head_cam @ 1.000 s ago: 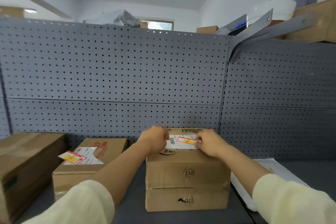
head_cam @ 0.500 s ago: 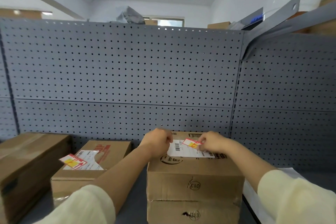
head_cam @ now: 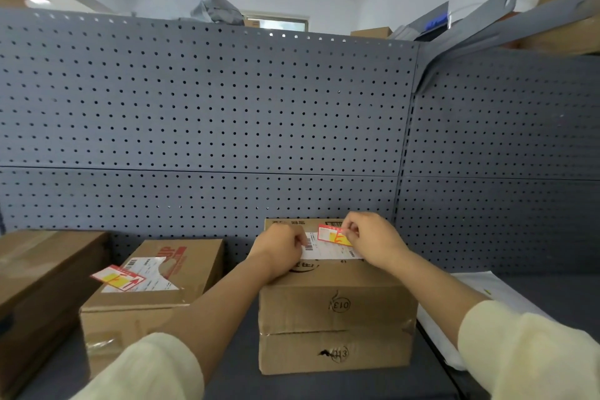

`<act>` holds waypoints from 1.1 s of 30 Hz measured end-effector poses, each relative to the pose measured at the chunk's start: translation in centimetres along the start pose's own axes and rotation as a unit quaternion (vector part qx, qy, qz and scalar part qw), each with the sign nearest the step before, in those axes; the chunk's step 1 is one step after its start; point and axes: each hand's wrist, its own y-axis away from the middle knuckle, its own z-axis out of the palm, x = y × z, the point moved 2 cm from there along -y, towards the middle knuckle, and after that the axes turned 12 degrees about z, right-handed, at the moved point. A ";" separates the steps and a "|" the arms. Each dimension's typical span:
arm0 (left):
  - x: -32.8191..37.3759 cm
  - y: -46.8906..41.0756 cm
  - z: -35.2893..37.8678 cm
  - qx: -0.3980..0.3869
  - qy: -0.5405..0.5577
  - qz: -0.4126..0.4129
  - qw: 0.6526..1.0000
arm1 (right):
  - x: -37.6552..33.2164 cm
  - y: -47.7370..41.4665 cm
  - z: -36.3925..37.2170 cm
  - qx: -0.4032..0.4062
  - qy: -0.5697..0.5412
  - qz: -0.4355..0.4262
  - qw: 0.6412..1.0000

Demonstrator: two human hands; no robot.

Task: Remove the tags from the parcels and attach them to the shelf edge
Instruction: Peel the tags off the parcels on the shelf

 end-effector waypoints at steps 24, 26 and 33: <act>9.5 14.5 5.4 -0.054 -0.169 0.006 0.984 | 4.3 19.5 -0.3 0.057 -0.155 -0.059 0.985; 9.3 15.6 6.6 -0.086 -0.176 -0.004 0.981 | 4.8 21.0 1.3 0.024 -0.157 -0.037 0.987; 8.6 16.7 9.7 -0.197 -0.193 0.007 0.961 | 5.8 22.4 5.1 -0.086 -0.109 0.055 0.989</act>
